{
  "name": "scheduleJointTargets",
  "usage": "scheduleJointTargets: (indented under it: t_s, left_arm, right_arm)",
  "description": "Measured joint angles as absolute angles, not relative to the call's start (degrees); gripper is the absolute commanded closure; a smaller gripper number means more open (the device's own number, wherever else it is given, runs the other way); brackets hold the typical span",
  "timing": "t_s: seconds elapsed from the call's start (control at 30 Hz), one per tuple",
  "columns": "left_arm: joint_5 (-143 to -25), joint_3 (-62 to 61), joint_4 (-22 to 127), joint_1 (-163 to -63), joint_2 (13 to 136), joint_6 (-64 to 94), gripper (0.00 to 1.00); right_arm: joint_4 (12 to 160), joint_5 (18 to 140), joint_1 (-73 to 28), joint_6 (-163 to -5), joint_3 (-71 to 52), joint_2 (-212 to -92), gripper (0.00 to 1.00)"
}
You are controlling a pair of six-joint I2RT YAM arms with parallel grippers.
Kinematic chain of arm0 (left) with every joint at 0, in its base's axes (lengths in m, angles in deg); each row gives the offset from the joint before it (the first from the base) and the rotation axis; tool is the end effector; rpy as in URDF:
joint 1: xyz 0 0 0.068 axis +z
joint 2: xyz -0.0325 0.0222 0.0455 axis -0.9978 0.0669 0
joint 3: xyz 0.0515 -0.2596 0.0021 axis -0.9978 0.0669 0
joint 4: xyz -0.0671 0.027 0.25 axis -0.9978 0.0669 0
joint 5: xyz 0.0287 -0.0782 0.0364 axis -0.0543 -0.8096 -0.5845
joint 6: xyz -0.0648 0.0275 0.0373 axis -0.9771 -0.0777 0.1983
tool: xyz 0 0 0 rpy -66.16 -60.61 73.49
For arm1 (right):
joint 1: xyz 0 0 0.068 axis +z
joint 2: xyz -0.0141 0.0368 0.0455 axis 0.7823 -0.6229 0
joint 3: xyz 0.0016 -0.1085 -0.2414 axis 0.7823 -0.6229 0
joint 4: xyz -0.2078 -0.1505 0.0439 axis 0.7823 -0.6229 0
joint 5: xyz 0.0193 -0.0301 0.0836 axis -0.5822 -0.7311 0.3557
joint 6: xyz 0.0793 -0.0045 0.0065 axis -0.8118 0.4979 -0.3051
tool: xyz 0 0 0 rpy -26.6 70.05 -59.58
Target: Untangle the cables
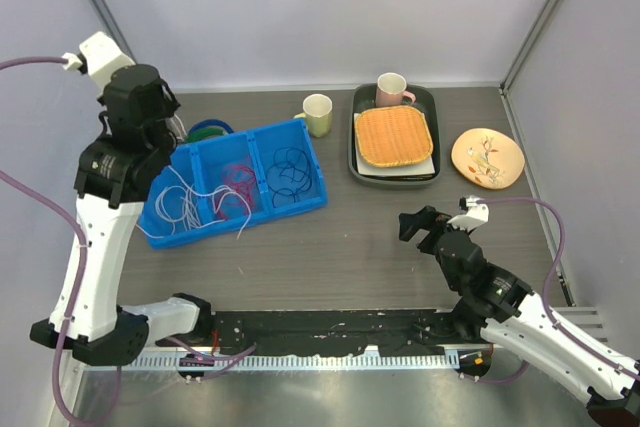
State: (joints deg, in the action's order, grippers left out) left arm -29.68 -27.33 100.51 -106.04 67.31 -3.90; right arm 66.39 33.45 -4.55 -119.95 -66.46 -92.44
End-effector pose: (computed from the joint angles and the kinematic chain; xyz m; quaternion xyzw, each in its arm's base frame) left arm 0.2225 -0.0278 0.4963 -0.3030 0.7044 0.0445 0.6403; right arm 0.1306 0.0787 0.2047 0.1470 0.7973 0.1758 0.5584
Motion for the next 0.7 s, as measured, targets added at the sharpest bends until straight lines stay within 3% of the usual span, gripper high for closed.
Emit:
scheduleJointTargets:
  t_s: [0.33, 0.43, 0.7]
  left_arm:
    - [-34.1, -49.1, 103.3, -104.8, 74.5, 2.3, 1.00]
    - [-42.6, -48.6, 103.4, -104.7, 73.1, 2.6, 1.00]
    - [-79.3, -47.4, 102.5, -104.6, 74.5, 1.8, 1.00]
  right_arm:
    - [67.7, 35.1, -4.6, -117.8, -66.9, -92.4, 0.03]
    - [73.0, 41.6, -4.6, -114.6, -68.5, -93.3, 0.04]
    - [89.9, 63.3, -4.1, -105.7, -68.6, -105.6, 0.11]
